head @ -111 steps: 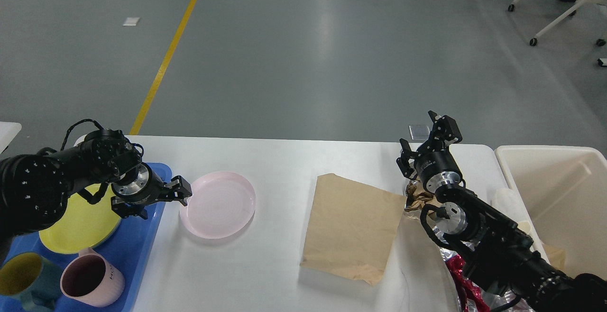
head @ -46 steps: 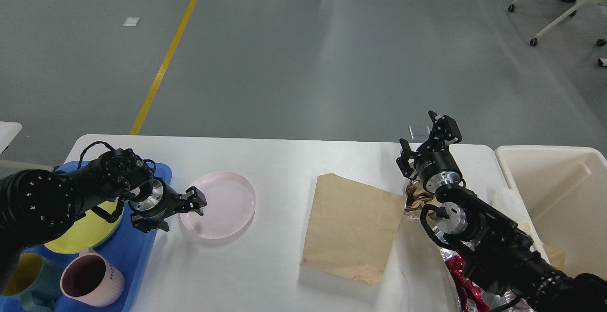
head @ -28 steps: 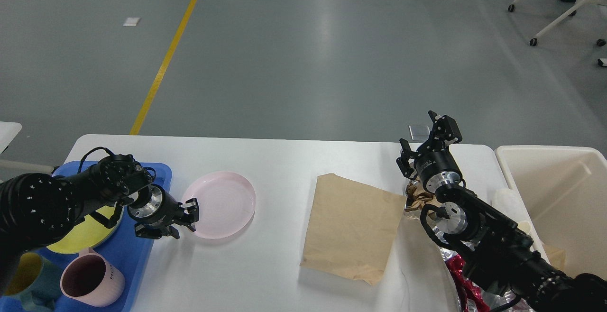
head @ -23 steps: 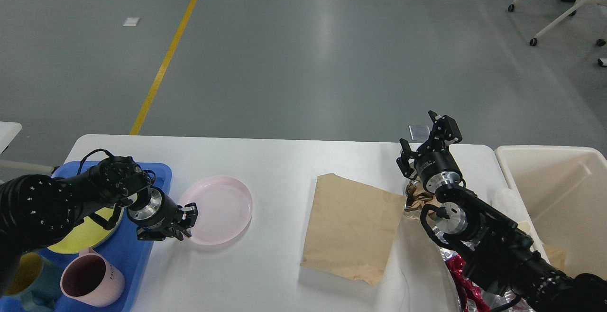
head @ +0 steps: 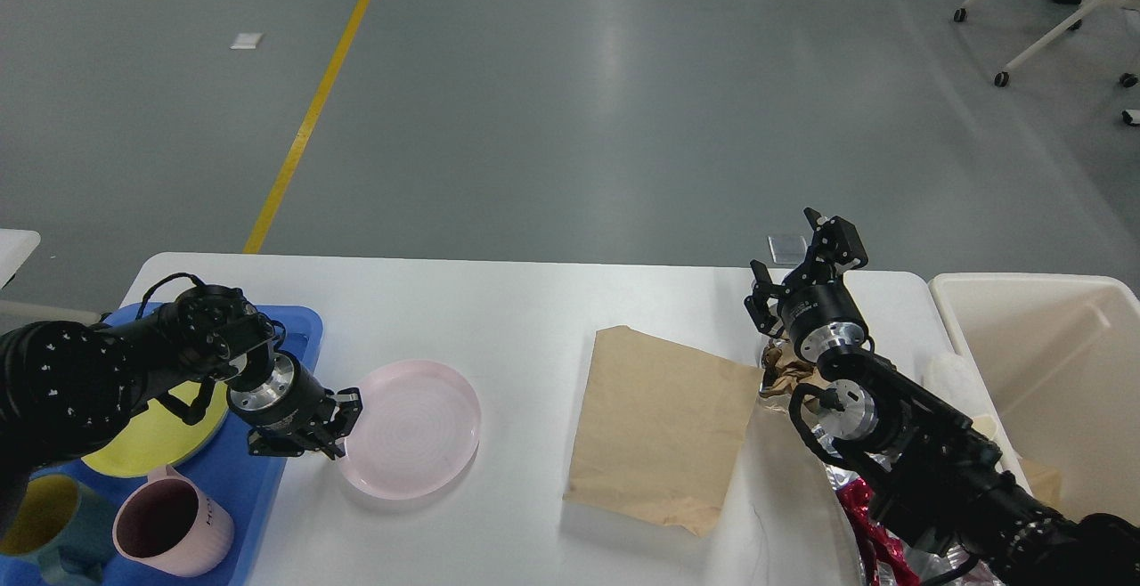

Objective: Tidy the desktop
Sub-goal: 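Lift the pink plate and stack it on the yellow plate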

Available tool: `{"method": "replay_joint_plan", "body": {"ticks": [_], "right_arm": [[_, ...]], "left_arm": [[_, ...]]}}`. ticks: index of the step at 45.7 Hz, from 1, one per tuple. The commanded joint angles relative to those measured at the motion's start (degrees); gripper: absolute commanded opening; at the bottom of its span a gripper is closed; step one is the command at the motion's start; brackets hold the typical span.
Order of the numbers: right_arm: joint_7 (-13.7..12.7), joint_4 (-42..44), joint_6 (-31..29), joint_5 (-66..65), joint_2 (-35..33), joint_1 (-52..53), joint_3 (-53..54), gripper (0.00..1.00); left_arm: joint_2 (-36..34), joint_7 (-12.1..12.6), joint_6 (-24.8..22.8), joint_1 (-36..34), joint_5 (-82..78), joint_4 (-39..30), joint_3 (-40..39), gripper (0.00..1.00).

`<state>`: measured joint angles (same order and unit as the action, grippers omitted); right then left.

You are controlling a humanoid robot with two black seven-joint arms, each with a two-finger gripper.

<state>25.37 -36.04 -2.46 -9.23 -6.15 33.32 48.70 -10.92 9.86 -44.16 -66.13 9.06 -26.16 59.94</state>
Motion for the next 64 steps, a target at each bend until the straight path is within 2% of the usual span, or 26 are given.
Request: {"method": "replay_joint_plan", "body": {"ticks": [1,5,13,22,31,38,45,55,64], "right_arm": [[-0.06,0.0,0.0,0.0,0.0,0.07,-0.01,1.0],[-0.06,0.0,0.0,0.0,0.0,-0.01,-0.01,1.0],[-0.06,0.0,0.0,0.0,0.0,-0.01,-0.01,1.0],[-0.06,0.0,0.0,0.0,0.0,0.07,0.08,1.0],[0.02,0.0,0.0,0.0,0.0,-0.01,-0.01,1.0],[0.02,0.0,0.0,0.0,0.0,0.07,-0.01,1.0],[0.03,0.0,0.0,0.0,0.0,0.07,0.08,1.0],[0.02,0.0,0.0,0.0,0.0,-0.01,-0.01,1.0],[0.03,0.0,0.0,0.0,0.0,-0.01,-0.01,1.0]], "left_arm": [[-0.77,4.28,-1.36,-2.25,0.08,-0.21,-0.17,0.0],[-2.88,6.92,-4.34,-4.53,0.08,-0.21,-0.7,0.0],[-6.83,7.27,-10.84,-11.3,0.17,-0.21,-1.14,0.0],[-10.26,7.54,-10.84,-18.59,0.08,-0.21,-1.66,0.0],[-13.69,10.09,-10.84,-26.77,0.17,-0.3,-3.15,0.0],[-18.08,11.4,-10.84,-29.41,0.17,-0.3,-7.1,0.0],[-22.91,11.93,-10.84,-27.31,0.17,-0.21,-7.64,0.0],[-33.72,11.76,-10.84,-16.42,0.17,0.05,-12.47,0.0],[-35.84,11.85,-10.84,-6.83,0.08,2.16,-14.32,0.0]]}}
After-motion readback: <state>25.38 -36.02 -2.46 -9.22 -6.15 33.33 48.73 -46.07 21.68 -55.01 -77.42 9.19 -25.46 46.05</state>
